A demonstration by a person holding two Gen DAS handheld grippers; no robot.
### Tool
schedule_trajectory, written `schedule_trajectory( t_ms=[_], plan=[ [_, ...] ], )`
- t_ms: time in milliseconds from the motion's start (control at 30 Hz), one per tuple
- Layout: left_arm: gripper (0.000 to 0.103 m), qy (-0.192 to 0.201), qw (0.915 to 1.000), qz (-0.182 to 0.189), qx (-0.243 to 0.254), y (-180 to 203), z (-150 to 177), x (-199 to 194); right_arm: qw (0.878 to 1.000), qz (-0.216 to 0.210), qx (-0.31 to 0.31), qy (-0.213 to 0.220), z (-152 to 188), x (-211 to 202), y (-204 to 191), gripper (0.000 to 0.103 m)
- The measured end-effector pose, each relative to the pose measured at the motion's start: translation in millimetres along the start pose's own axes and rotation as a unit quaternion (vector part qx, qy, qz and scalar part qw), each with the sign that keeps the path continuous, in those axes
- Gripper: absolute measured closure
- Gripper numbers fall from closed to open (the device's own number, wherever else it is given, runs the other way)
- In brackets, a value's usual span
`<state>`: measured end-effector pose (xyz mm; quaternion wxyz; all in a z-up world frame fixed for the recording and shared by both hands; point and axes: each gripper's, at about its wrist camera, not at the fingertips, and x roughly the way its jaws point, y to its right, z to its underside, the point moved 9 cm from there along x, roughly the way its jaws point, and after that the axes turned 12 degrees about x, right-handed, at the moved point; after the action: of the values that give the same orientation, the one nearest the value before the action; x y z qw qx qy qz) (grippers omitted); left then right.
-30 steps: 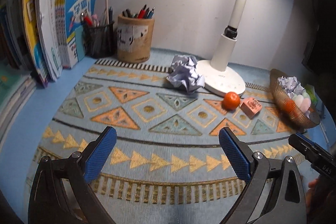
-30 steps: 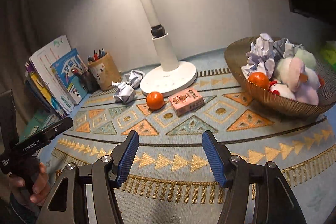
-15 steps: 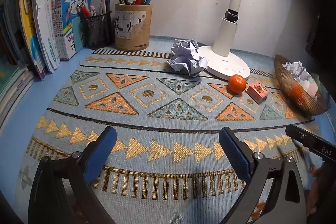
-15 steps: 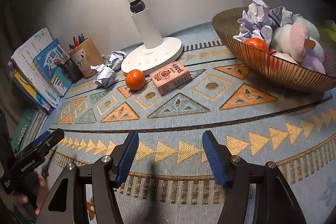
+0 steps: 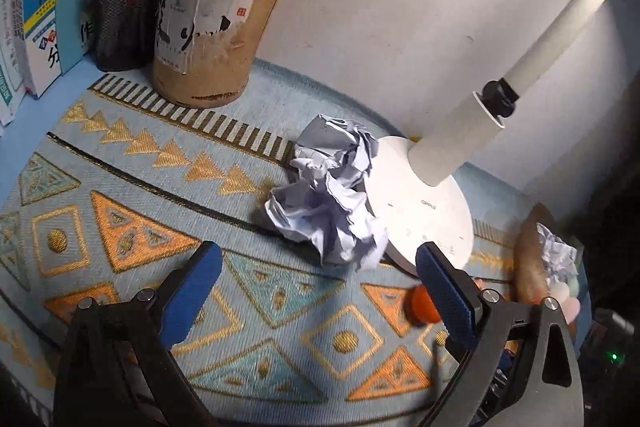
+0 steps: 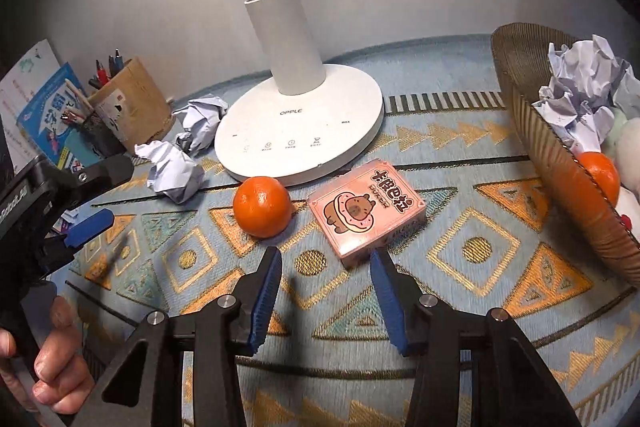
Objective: Organize objects
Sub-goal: 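Move both open grippers back toward the remaining items on the table, then grasp the pink card box with right gripper while left grasps a paper ball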
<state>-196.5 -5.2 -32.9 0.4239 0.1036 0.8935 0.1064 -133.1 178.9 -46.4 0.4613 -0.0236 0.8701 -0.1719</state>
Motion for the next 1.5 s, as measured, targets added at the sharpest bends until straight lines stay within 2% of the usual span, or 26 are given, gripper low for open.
schedule_trajectory(
  t_ms=[67, 200, 300, 400, 500, 567, 633, 667, 833, 933, 967, 1000, 1033, 1100, 1167, 1267, 1400, 1500],
  plan=[
    [0.006, -0.003, 0.9999, -0.007, 0.008, 5, 0, 14, 1.0, 0.024, -0.008, 0.002, -2, 8, 3, 0.057],
    [0.008, -0.006, 0.9995, -0.01, 0.028, 14, 2, 28, 0.999, 0.031, -0.016, 0.027, -8, 3, 11, 0.059],
    [0.013, -0.004, 0.9992, -0.017, 0.035, 10, 5, 26, 0.998, 0.041, 0.038, 0.033, -11, -4, 41, 0.062],
    [0.013, 0.003, 0.9993, -0.02, 0.03, 5, 8, 19, 0.994, 0.055, 0.075, 0.056, -18, -17, 64, 0.062],
    [0.013, 0.013, 0.9991, -0.02, 0.036, 6, 9, 13, 0.994, 0.037, 0.073, 0.075, -21, -27, 57, 0.062],
    [0.013, 0.018, 0.9987, -0.01, 0.047, 13, 10, 12, 0.995, 0.03, 0.059, 0.071, -21, -26, 47, 0.062],
    [0.013, 0.021, 0.9982, -0.003, 0.056, 17, 8, 13, 0.997, 0.022, 0.048, 0.052, -19, -18, 39, 0.045],
    [0.013, 0.022, 0.998, -0.001, 0.059, 20, 9, 14, 0.997, 0.026, 0.047, 0.047, -18, -15, 39, 0.044],
    [0.013, 0.026, 0.9986, 0.009, 0.046, 24, 9, 17, 0.998, 0.047, 0.029, 0.032, -23, 5, 34, 0.044],
    [0.013, 0.018, 0.9992, 0.003, 0.035, 21, 8, 23, 0.997, 0.06, 0.012, 0.047, -27, 11, 30, 0.046],
    [0.018, 0.017, 0.9993, 0.006, 0.033, 19, 7, 24, 0.996, 0.067, 0.007, 0.05, -27, 12, 29, 0.048],
    [0.029, 0.019, 0.9992, 0.003, 0.034, 16, 6, 25, 0.996, 0.073, 0.003, 0.053, -27, 12, 29, 0.058],
    [0.032, 0.018, 0.9992, 0.007, 0.036, 17, 6, 25, 0.996, 0.068, 0.001, 0.055, -27, 12, 29, 0.061],
    [0.049, 0.016, 0.9987, 0.026, 0.042, 20, 6, 27, 0.997, 0.056, 0.002, 0.054, -26, 10, 29, 0.062],
    [0.059, 0.018, 0.9972, 0.036, 0.063, 28, 9, 22, 0.997, 0.056, 0.006, 0.055, -24, 7, 31, 0.062],
    [0.059, 0.026, 0.9937, 0.027, 0.106, 41, 14, 11, 0.995, 0.07, -0.019, 0.067, -18, -7, 28, 0.062],
    [0.059, 0.026, 0.9884, 0.067, 0.134, 67, 29, -20, 0.997, 0.019, -0.038, 0.072, 0, -46, 21, 0.063],
    [0.059, 0.023, 0.9808, 0.088, 0.172, 83, 50, -52, 0.995, 0.0, -0.052, 0.082, 17, -81, 30, 0.063]
  ],
)
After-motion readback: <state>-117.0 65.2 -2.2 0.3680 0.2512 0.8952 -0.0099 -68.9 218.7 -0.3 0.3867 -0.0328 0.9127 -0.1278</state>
